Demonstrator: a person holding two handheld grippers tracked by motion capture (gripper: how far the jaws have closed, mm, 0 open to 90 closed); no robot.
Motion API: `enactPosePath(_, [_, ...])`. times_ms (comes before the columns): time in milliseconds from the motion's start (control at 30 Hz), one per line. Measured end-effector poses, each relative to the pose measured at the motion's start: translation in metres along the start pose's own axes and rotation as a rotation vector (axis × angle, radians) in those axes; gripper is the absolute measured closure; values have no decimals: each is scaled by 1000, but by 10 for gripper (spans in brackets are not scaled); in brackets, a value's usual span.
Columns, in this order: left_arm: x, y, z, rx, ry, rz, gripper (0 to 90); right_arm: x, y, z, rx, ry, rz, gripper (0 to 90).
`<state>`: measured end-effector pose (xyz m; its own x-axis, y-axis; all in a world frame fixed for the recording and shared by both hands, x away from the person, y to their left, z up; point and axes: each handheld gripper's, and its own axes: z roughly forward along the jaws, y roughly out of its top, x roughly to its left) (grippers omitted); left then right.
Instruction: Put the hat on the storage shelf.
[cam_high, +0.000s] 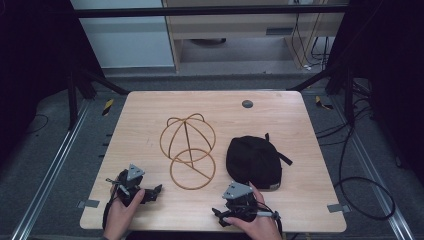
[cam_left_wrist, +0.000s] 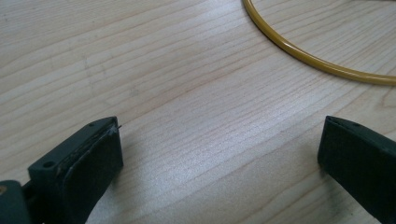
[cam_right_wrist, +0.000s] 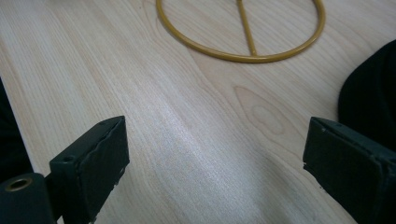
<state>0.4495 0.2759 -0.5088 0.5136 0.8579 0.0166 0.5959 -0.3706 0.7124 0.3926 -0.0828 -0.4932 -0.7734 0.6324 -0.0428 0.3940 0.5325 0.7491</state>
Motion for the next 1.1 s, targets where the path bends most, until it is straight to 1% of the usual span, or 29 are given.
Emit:
enactPosePath(67, [1,0,0,1,-2,7,0,-1,1,-4,-7,-13,14,75])
enactPosePath(133, [2,1,1,0,-7,11,0,-4,4,-8,-14,-31,16,76])
enactPosePath(167, [2,1,1,0,-7,11,0,-4,4,-8,-14,-31,16,76])
enactPosePath(233, [3,2,2,-1,-11,13,0,-7,8,-15,-20,-38,29,79])
enactPosePath(267, [3,2,2,-1,-12,15,0,-8,11,-20,-13,-50,29,81])
enactPosePath(300, [4,2,2,1,-12,17,0,-12,16,-27,0,-71,19,83])
enactPosePath(333, [4,2,2,1,-12,17,0,-12,16,-27,0,-71,19,83])
enactPosePath(367, [5,3,3,1,-8,6,0,-17,22,-35,10,-97,16,87])
enactPosePath(433, [5,3,3,1,-6,5,0,-25,29,-45,21,-124,13,90])
enactPosePath(467, [5,3,3,1,-6,5,0,-25,29,-45,21,-124,13,90])
enactPosePath(500, [5,3,3,2,-4,8,0,-32,34,-54,36,-145,4,91])
enactPosePath(567, [5,3,3,2,-7,9,0,-41,42,-65,61,-181,-10,91])
enactPosePath(700, [4,2,2,3,-14,23,0,-62,59,-85,113,-218,-30,92])
enactPosePath(733, [4,2,2,3,-14,23,0,-62,59,-85,113,-218,-30,92])
enactPosePath(767, [4,2,2,0,-11,17,0,-73,68,-94,147,-236,-29,93])
enactPosePath(800, [3,2,2,1,-12,15,0,-79,72,-98,165,-233,-33,98])
enactPosePath(867, [3,3,2,1,-11,15,0,-91,81,-103,196,-246,-49,106])
enactPosePath(900, [3,2,2,-1,-10,15,0,-96,85,-105,214,-241,-57,108])
enactPosePath(933, [3,2,2,-1,-10,15,0,-96,85,-105,214,-241,-57,108])
enactPosePath(967, [3,2,2,0,-10,15,0,-109,93,-104,248,-222,-58,121])
enactPosePath(1000, [3,2,2,0,-9,15,0,-112,95,-103,260,-211,-52,125])
enactPosePath(1033, [2,3,3,0,-9,14,0,-116,99,-100,281,-188,-46,136])
enactPosePath(1067, [2,3,3,0,-9,14,0,-116,99,-100,281,-188,-46,136])
enactPosePath(1100, [2,3,3,-1,-9,15,0,-122,105,-91,321,-163,-60,154])
